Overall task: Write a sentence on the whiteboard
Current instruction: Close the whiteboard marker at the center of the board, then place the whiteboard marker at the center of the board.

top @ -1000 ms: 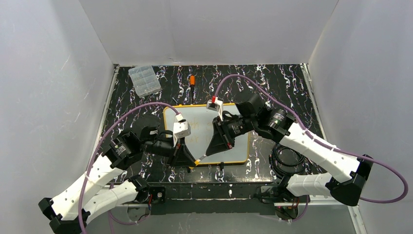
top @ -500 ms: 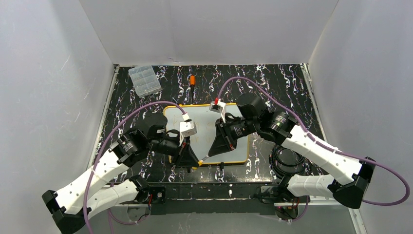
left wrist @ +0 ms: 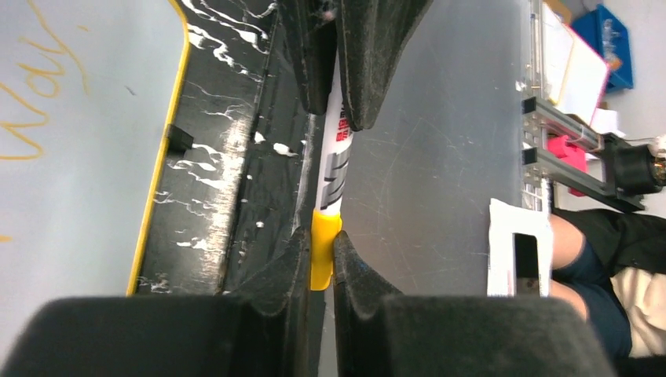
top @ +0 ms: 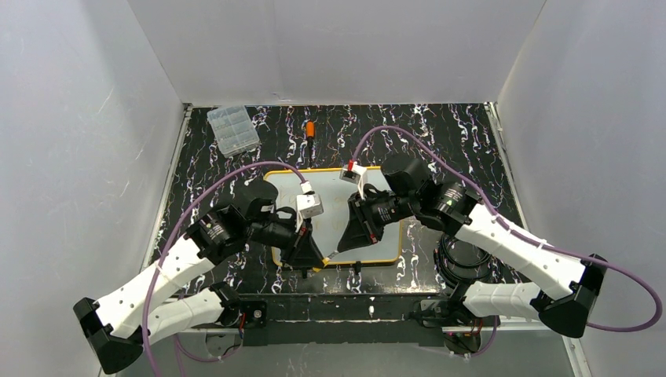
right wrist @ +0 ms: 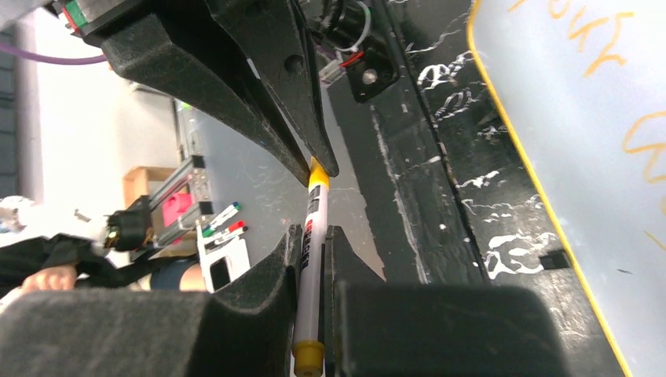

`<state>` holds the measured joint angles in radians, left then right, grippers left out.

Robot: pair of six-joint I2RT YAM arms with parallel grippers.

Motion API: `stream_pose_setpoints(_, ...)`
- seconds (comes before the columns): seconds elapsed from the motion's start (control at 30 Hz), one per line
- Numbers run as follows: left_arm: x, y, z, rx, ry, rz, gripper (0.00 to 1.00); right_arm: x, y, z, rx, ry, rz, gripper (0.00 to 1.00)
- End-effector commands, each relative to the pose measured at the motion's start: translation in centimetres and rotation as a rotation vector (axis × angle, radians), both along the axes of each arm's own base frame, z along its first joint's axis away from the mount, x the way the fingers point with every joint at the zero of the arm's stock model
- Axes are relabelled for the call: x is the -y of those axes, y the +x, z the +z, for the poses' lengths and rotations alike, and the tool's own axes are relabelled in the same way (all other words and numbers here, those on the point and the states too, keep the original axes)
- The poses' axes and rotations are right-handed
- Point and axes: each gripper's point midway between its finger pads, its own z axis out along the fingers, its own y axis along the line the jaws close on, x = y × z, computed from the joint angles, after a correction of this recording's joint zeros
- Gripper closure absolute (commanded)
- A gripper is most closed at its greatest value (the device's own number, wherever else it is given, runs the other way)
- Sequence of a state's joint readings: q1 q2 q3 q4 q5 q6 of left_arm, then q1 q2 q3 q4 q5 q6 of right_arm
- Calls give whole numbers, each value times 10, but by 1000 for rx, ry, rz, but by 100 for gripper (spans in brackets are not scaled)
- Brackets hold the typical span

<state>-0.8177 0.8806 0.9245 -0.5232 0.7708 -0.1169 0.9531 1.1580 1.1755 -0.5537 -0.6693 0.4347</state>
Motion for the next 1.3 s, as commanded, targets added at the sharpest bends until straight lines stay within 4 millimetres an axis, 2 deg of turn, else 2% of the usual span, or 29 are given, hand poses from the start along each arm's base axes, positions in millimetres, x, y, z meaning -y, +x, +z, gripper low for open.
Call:
stream_pose_setpoints(0.0, 25, 57, 90, 373, -276, 137, 84, -8, 7, 23, 156, 11, -71, 99)
stream_pose_setpoints(0.1, 12, 69, 89, 394, -217, 237, 45, 2, 48, 61, 345, 27, -273, 99)
stream_pose_setpoints(0.13, 9, 72, 97, 402, -210, 264, 37, 8, 65, 70, 408, 11, -361, 99)
stream_pose_setpoints(0.17, 6, 75, 101, 403, -201, 285, 24, 14, 81, 76, 458, -10, -438, 99)
stream_pose_setpoints(0.2, 4, 79, 104, 404, -189, 306, 18, 23, 101, 84, 518, -34, -545, 99)
stream_pose_setpoints(0.3, -3, 100, 118, 409, -154, 413, 7, 45, 147, 106, 676, -80, -781, 99)
stream_pose_setpoints(0.37, -9, 117, 128, 387, -136, 482, 3, 58, 173, 123, 771, -104, -909, 99)
stream_pose_setpoints(0.47, -31, 159, 137, 287, -134, 641, 3, 78, 211, 144, 879, -144, -1094, 99)
stream_pose_setpoints(0.53, -55, 191, 134, 233, -117, 779, 2, 97, 243, 139, 895, -210, -1186, 99)
stream_pose_setpoints(0.6, -86, 219, 122, 172, -93, 921, 2, 118, 278, 116, 847, -264, -1235, 99)
stream_pose_setpoints(0.67, -121, 240, 106, 112, -89, 1063, 2, 142, 304, 85, 788, -296, -1278, 99)
stream_pose_setpoints(0.77, -172, 256, 74, 56, -76, 1253, 2, 188, 323, 38, 715, -363, -1400, 99)
stream_pose_setpoints(0.8, -189, 257, 59, 41, -55, 1315, 2, 201, 321, 18, 688, -387, -1427, 99)
stream_pose_setpoints(0.83, -202, 258, 55, 55, -41, 1362, 2, 209, 323, 12, 680, -385, -1444, 99)
stream_pose_setpoints(0.87, -213, 256, 40, 54, -1, 1405, 2, 216, 319, -9, 650, -406, -1451, 99)
stream_pose_setpoints(0.97, -238, 249, 11, 94, 115, 1496, 2, 223, 306, -56, 577, -446, -1437, 99)
stream_pose_setpoints(1.07, -248, 239, -10, 105, 183, 1528, 2, 218, 289, -99, 510, -448, -1391, 98)
stream_pose_setpoints(1.13, -252, 230, -20, 93, 227, 1536, 2, 220, 278, -118, 479, -440, -1400, 96)
stream_pose_setpoints(1.27, -254, 218, -24, 121, 254, 1531, 2, 224, 261, -144, 443, -435, -1407, 86)
